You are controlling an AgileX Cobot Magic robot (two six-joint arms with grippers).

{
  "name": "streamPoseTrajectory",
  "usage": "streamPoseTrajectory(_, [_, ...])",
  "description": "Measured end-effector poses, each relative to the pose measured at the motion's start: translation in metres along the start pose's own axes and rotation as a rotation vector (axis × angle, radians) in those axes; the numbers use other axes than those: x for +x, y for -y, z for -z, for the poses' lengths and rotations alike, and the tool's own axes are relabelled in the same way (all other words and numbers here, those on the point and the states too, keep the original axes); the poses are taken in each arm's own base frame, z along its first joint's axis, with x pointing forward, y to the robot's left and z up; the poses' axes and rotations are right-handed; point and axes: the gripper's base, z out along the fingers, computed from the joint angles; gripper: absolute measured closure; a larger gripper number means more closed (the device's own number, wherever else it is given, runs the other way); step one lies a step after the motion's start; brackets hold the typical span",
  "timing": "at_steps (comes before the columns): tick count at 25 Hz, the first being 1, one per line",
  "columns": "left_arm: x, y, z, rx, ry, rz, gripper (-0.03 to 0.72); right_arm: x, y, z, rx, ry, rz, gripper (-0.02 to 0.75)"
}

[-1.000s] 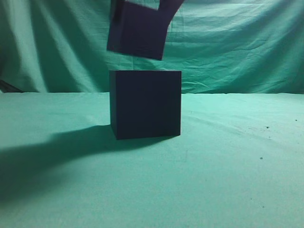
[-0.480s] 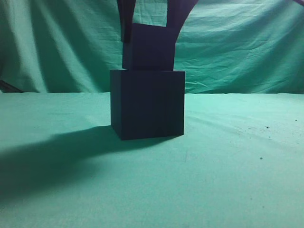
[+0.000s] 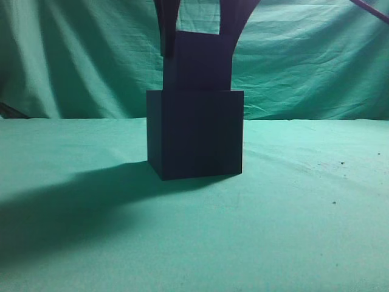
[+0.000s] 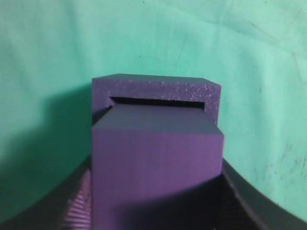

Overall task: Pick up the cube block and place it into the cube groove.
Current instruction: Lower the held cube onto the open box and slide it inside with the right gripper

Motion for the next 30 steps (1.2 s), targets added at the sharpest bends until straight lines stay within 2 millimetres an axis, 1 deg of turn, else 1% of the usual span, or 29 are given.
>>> streamPoseTrajectory(10, [0.0,0.0,0.0,0.0,0.0,0.0,0.688,-0.0021,-0.0007,0.0,-0.008,0.023,0.0,0.308])
streamPoseTrajectory(15, [0.0,0.0,0.0,0.0,0.0,0.0,0.688,0.0002,0.0001,0.0,0.001,-0.002,0.0,0.308])
streamPoseTrajectory(28, [0.0,0.0,0.0,0.0,0.0,0.0,0.688,0.0001,-0.0003,0.0,-0.003,-0.001,0.013,0.308])
streamPoseTrajectory(29, [0.0,0.0,0.0,0.0,0.0,0.0,0.688,0.0001,-0.0004,0.0,-0.005,-0.001,0.015,0.244])
streamPoseTrajectory(30, [0.0,0.0,0.0,0.0,0.0,0.0,0.688,0.0001,-0.0004,0.0,-0.005,-0.001,0.015,0.204])
